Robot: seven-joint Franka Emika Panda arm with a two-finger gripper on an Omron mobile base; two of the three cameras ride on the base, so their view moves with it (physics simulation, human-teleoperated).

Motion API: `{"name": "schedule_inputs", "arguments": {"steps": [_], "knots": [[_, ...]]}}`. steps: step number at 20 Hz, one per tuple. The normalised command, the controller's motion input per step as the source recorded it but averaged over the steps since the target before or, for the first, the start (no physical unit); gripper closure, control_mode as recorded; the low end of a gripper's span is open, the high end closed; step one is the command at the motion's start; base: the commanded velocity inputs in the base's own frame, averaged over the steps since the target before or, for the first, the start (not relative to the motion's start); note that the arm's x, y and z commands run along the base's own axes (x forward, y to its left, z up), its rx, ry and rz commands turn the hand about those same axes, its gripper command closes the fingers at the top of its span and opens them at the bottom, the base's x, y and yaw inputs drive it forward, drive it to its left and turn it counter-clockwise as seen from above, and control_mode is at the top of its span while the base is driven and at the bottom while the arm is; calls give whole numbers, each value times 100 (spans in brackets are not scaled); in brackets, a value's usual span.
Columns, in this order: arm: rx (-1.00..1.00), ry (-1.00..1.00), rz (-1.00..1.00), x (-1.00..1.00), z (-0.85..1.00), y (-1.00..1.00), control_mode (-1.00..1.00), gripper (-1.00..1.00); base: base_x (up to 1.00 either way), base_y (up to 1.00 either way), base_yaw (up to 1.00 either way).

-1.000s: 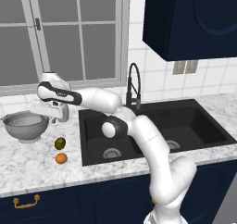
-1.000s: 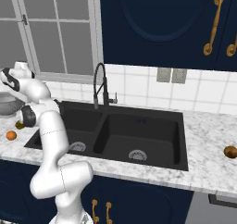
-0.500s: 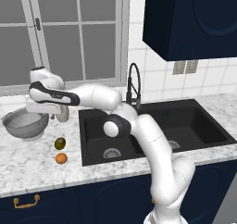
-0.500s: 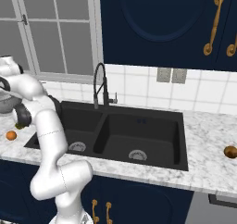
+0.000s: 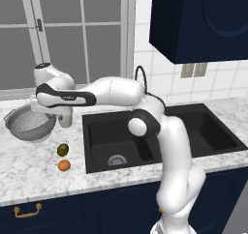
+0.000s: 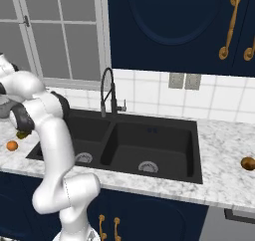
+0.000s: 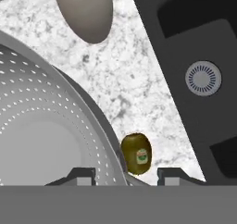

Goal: Put the colander in the sink, put the pear, kiwi, tangerine in the colander, and turn on the sink faucet and pour water over the colander.

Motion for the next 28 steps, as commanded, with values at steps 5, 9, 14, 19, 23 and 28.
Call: {"name": "schedule_inputs", "arguments": {"steps": [5,9,14,19,23,28], "knots": [[31,-2,0,-67,44,-59,-100,100,0,0,0],[15,0,0,-58,25,-74,-100,100,0,0,0],[4,1,0,-46,25,-79,-100,100,0,0,0],[0,7,-5,-38,22,-77,-100,100,0,0,0],[-5,10,-12,-25,-4,-71,-100,100,0,0,0],[-8,17,-34,7,-7,-70,-100,100,0,0,0]]}}
